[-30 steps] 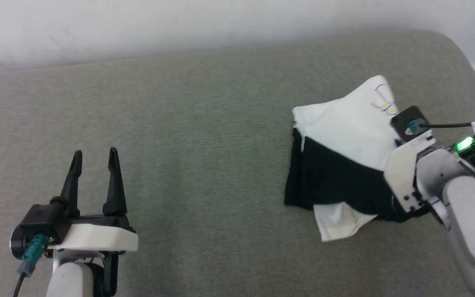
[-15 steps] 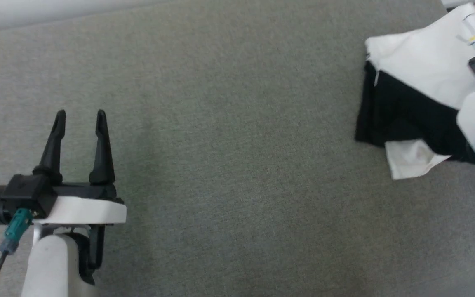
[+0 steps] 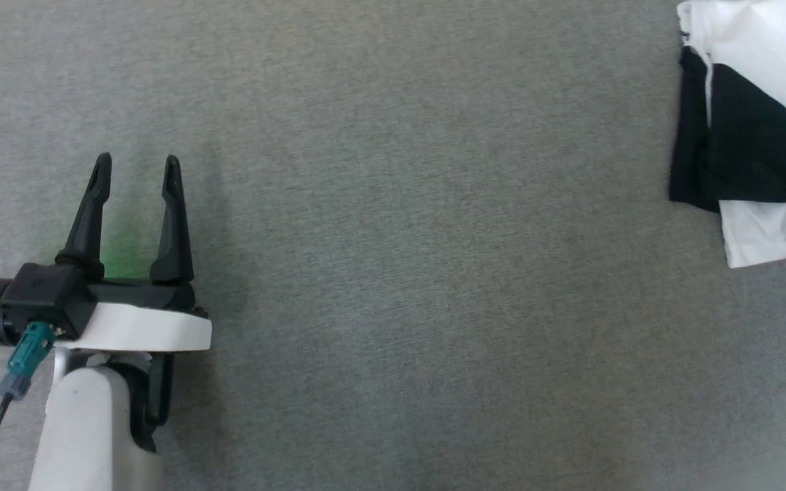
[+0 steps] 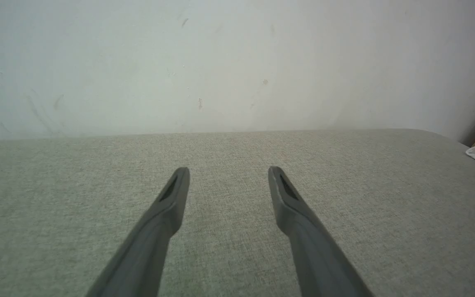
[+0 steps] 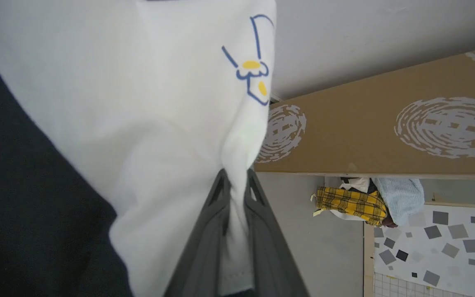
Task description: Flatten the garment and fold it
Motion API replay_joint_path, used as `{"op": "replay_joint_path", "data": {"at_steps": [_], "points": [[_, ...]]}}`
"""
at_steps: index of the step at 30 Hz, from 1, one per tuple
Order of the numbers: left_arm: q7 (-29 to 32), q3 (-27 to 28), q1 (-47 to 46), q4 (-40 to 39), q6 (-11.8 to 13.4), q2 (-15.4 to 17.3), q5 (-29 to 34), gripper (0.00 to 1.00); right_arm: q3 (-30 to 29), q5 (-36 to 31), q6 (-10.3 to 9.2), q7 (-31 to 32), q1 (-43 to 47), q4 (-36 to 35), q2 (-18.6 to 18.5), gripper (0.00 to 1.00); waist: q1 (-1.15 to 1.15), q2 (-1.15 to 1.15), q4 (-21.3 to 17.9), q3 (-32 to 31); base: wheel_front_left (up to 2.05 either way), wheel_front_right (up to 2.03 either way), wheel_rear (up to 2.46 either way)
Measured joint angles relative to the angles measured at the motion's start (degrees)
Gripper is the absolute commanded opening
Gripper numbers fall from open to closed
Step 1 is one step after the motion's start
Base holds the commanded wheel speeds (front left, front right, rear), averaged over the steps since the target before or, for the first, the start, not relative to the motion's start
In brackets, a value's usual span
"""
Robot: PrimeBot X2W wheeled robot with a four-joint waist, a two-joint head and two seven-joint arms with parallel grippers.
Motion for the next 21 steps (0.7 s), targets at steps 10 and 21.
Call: {"op": "replay_joint_path", "data": {"at_steps": [10, 21], "points": [[-1.92, -0.98, 1.3, 4.54, 0.07, -1.71, -0.93, 1.0, -9.37, 1.01, -0.01, -6.09, 3.66, 0.76, 3.44, 1.0, -0.01, 0.0, 2.09, -5.26, 0.0, 0.0, 0.0], [-2.46, -2.42, 6.91, 8.53, 1.4, -4.17, -2.4, 1.0, -17.6, 10.99, -0.02, -17.49, 16.67, -12.3, 10.79, 1.0, -0.02, 0.0, 5.73, -16.78, 0.0, 0.0, 0.0]]}}
